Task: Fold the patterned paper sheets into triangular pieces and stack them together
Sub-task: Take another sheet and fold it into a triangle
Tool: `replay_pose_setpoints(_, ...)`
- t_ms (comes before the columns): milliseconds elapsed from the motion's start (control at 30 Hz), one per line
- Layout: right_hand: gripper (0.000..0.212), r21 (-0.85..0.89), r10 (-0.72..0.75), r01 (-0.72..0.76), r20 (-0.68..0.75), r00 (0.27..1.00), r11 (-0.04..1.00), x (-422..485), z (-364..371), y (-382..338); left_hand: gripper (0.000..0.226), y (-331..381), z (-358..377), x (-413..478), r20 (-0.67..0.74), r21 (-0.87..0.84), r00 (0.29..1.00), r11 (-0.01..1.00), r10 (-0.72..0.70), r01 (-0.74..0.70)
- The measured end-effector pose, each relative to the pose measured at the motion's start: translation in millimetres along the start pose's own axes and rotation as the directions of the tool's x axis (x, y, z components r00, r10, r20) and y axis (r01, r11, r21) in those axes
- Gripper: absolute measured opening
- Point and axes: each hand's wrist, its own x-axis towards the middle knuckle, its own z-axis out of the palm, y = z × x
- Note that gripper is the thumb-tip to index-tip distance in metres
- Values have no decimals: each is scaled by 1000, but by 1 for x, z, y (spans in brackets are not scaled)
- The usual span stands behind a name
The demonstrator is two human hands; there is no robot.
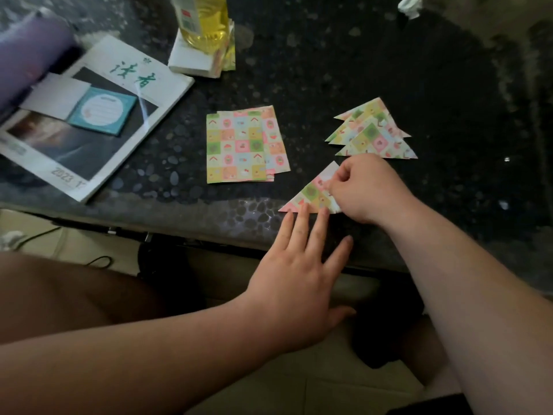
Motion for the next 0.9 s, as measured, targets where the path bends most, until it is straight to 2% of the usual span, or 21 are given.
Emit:
replay_pose_setpoints(300, 20, -2, -8, 8, 0, 1000, 1000, -1, 0, 0, 94, -7, -5, 3, 10, 7, 1000, 1000, -9, 9)
replay_pose_setpoints(667, 15, 51, -23, 22, 9, 1000, 998, 1, 0, 8, 99, -20, -8, 9, -97, 41, 995, 999, -29, 33)
replay_pose_setpoints(900, 16, 29, -41, 40, 39, 998, 999, 2, -5, 12, 101, -21, -4, 14, -73, -48, 995, 997, -68, 64)
